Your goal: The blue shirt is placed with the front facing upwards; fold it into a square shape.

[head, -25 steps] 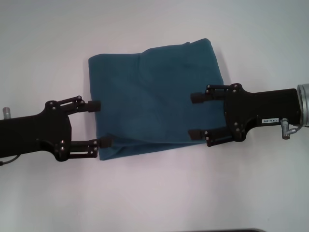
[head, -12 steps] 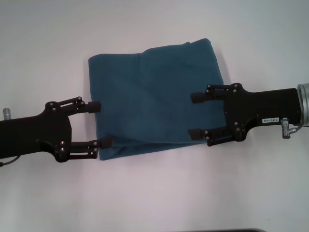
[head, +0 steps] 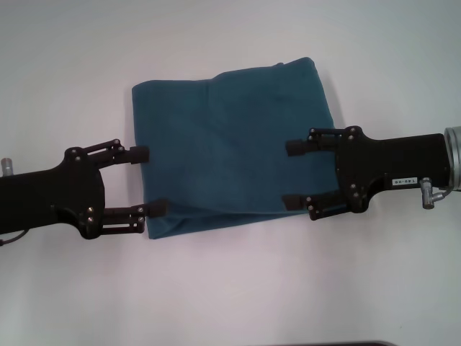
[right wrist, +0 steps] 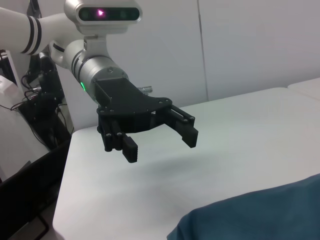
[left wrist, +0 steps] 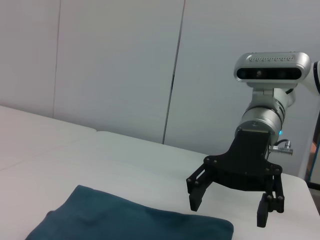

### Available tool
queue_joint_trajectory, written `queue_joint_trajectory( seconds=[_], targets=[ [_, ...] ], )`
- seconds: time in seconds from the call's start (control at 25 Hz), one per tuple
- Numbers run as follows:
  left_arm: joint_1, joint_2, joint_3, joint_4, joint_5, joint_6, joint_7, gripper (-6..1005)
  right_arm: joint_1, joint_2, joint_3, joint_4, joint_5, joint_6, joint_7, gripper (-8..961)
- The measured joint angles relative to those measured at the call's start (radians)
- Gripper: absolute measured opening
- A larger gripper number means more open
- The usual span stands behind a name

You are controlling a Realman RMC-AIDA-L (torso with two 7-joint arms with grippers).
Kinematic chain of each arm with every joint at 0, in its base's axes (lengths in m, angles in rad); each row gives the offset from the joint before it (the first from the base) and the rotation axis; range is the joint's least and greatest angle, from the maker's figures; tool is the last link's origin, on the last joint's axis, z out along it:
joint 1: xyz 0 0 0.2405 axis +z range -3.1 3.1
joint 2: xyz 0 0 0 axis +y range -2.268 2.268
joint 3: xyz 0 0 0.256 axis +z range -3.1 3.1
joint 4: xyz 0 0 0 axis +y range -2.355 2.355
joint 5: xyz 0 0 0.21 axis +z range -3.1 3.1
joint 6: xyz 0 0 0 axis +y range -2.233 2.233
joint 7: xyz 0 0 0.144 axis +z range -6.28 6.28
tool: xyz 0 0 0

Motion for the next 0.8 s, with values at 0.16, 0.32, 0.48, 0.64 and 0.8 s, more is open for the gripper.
queue_joint_trajectory(
  seconds=[0.16,0.32,0.48,0.64,0.8],
  targets=[
    [0.000,0.000,0.001,-0.001,0.000,0.000,0.000,860,0.000,0.000,0.000,0.000,-0.001,0.000,0.000,921],
    [0.000,0.000,0.002,0.002,0.000,0.000,0.000,860,-0.002,0.000,0.000,0.000,-0.002,0.000,0.000,922],
    [0.000,0.000,0.000,0.006,0.000,0.000,0.000,860,-0.002,0.000,0.000,0.000,-0.002,0.000,0.000,922],
    [-0.002,0.001,0.000,0.007,0.000,0.000,0.000,860,-0.001,0.000,0.001,0.004,-0.001,0.004,0.000,922],
    [-0.029,0.000,-0.023,0.010,-0.048,-0.043,-0.108,859,0.007,0.002,0.047,0.019,0.049,0.042,0.017,922]
  ],
)
